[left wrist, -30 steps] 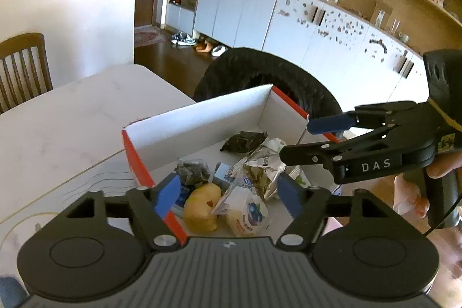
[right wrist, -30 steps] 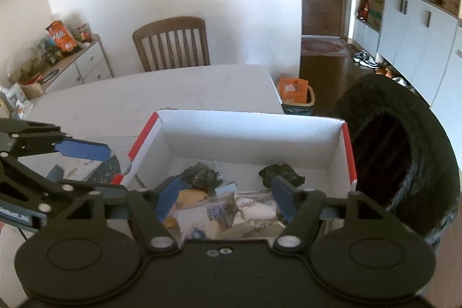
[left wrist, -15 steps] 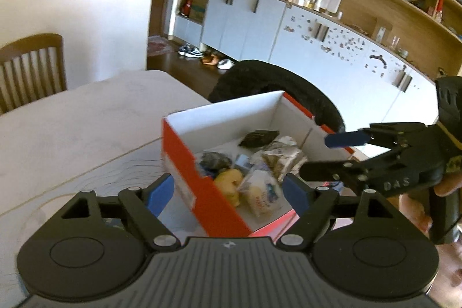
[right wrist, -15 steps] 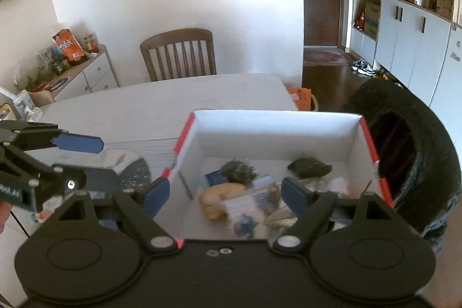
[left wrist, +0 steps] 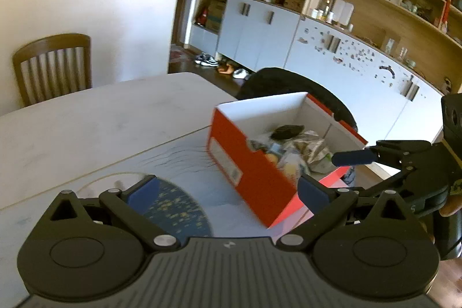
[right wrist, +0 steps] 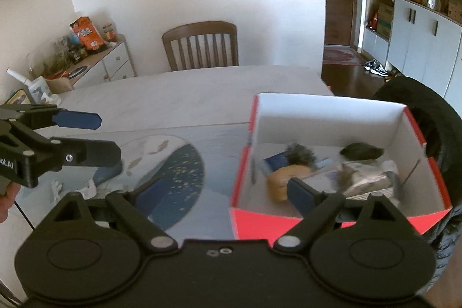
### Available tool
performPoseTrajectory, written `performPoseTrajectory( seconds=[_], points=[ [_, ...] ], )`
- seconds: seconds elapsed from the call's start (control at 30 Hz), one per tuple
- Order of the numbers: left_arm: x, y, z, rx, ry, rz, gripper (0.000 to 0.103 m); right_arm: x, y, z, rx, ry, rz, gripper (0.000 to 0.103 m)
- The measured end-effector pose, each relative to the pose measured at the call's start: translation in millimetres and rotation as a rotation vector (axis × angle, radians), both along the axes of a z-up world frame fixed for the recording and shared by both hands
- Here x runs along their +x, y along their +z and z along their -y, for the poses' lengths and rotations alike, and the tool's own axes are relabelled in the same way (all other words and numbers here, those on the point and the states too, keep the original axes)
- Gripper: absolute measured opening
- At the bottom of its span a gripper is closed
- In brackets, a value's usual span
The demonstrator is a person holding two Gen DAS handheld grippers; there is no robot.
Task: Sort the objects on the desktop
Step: 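Withdraw both tools from the box toward the white packet and cable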
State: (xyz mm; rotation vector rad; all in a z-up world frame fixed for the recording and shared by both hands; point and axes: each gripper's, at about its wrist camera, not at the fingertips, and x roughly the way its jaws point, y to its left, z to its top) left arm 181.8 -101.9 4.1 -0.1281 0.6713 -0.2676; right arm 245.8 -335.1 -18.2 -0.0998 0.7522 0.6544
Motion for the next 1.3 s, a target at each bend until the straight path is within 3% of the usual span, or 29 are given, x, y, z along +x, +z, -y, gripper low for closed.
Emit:
performPoseTrajectory(
  seconds=[0.47,0.77,1.3],
  points=[
    [-55,-18,-96,-0.010,0.140,0.001,0.103,-44,-13,-84,-0.011,0.025,0.004,0.092],
    [-88,-47,-147,0.017,0.221,0.006,0.103,-59,-28,-129,-0.012,-0.002,-0.010,0.092],
    [-118,-96,-189,0.034,0.258,-0.065,0.103,-80,-55,-196,-0.069,-0.068,0.014,0.091]
  ],
)
